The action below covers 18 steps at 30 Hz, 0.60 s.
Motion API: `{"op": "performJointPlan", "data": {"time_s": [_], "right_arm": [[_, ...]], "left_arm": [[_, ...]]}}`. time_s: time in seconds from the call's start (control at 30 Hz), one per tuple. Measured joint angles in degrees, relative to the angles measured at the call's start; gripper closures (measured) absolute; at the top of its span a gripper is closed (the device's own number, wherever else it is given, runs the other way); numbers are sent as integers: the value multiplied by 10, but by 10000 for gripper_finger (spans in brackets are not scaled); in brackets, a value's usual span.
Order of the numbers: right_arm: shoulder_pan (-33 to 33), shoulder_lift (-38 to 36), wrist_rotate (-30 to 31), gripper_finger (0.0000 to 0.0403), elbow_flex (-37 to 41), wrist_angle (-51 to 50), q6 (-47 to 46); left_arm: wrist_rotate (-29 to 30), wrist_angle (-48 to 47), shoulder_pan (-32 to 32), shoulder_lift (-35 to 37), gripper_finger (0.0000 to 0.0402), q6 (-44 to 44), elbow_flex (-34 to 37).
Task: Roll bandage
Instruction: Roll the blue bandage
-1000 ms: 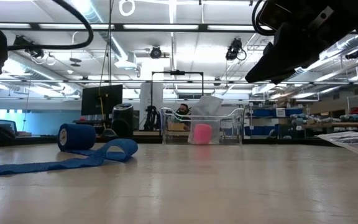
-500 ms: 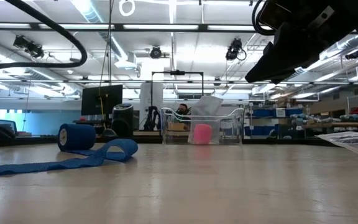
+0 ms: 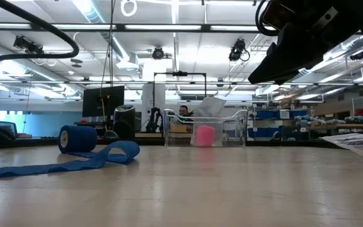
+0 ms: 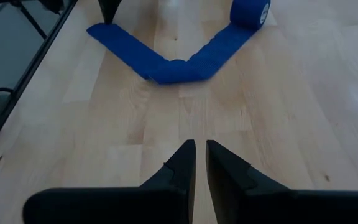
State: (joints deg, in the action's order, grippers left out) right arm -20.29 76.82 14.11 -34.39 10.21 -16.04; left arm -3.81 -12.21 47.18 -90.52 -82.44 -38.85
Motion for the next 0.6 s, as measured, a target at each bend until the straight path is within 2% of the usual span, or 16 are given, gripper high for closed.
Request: {"op": "performJointPlan", "data": {"time_s": [0.13,0.27,0.33,0.6], "right_arm": [[0,0,0,362,0,4,2],[0,0,0,363,0,5,6],[0,0,0,363,0,12,7],[-7,-6,0,364,0,42,22]], "left_arm": [[11,-26,-2,0,398,39,-27],[61,-76,-19,10,399,88,-73],[65,-105,-30,15,399,112,-96],[113,-225,-102,16,400,267,-221]]}}
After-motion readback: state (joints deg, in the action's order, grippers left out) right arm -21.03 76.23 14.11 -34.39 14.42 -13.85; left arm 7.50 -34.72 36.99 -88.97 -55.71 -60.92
